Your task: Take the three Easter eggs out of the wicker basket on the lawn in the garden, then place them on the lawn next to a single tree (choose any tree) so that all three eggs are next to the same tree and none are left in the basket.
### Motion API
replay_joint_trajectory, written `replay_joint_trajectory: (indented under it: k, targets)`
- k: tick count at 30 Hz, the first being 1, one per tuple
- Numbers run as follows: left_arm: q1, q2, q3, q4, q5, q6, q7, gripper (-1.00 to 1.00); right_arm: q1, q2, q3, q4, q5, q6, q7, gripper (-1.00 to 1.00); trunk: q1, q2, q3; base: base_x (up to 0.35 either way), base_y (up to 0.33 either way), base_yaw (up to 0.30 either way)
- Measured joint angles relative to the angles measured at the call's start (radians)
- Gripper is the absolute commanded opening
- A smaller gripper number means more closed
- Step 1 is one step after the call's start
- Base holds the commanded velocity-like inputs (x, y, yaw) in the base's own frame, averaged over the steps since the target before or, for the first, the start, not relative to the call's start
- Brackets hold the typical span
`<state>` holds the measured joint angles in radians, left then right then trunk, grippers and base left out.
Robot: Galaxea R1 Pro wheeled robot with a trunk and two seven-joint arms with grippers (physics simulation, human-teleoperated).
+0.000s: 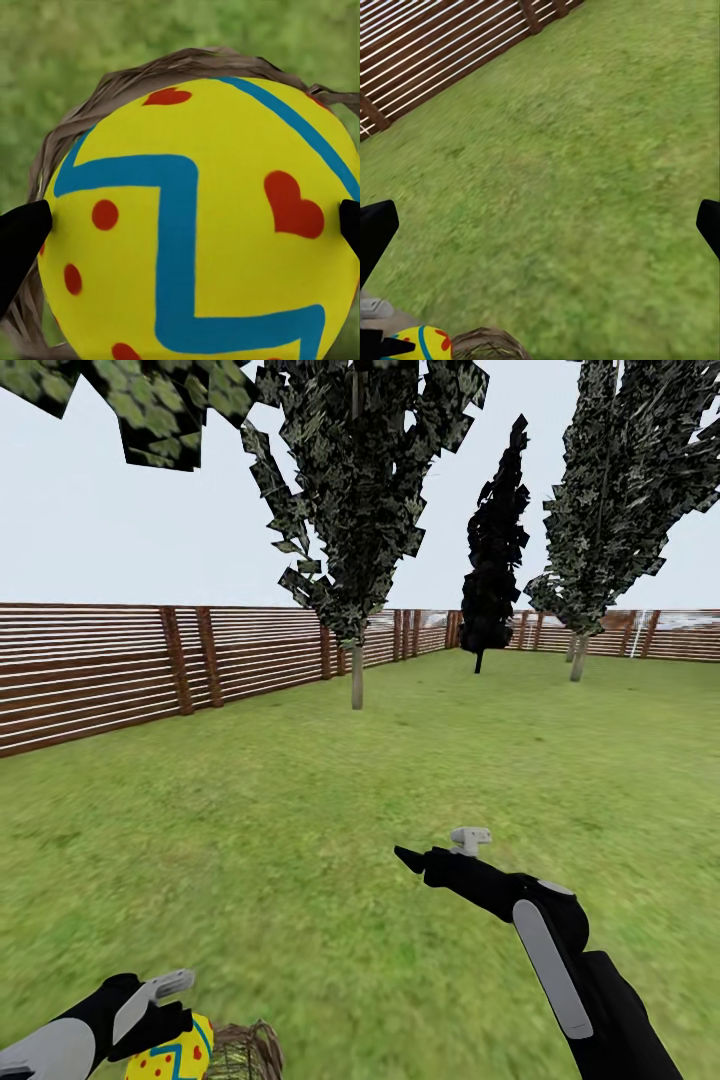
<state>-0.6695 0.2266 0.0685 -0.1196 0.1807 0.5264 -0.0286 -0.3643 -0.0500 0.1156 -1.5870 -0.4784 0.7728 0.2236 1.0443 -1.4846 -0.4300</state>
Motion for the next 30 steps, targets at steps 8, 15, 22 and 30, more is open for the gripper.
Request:
replay_joint_trajectory:
  k: [8, 15, 22, 30]
  targets:
    - [0.002, 0.0, 0.0, 0.0, 0.0, -0.009, 0.0, -1.0, 0.0, 0.001, 0.0, 0.0, 0.0, 0.0, 0.0, 1.0, -0.031, 0.056, 0.025, 0.0, 0.0, 0.0]
    - [0.002, 0.0, 0.0, 0.0, 0.0, -0.016, 0.0, -1.0, 0.0, 0.001, -0.001, 0.0, 0.0, 0.0, 0.0, 1.0, -0.058, 0.105, 0.047, 0.0, 0.0, 0.0]
    - [0.002, 0.0, 0.0, 0.0, 0.0, -0.024, 0.001, -1.0, 0.0, 0.001, 0.0, 0.0, 0.0, 0.0, 0.0, 1.0, -0.084, 0.154, 0.069, 0.0, 0.0, 0.0]
    - [0.003, -0.001, 0.0, 0.001, 0.0, -0.036, 0.001, -1.0, 0.0, 0.001, 0.001, 0.0, 0.0, 0.0, 0.0, 1.0, -0.115, 0.21, 0.094, 0.0, 0.0, 0.0]
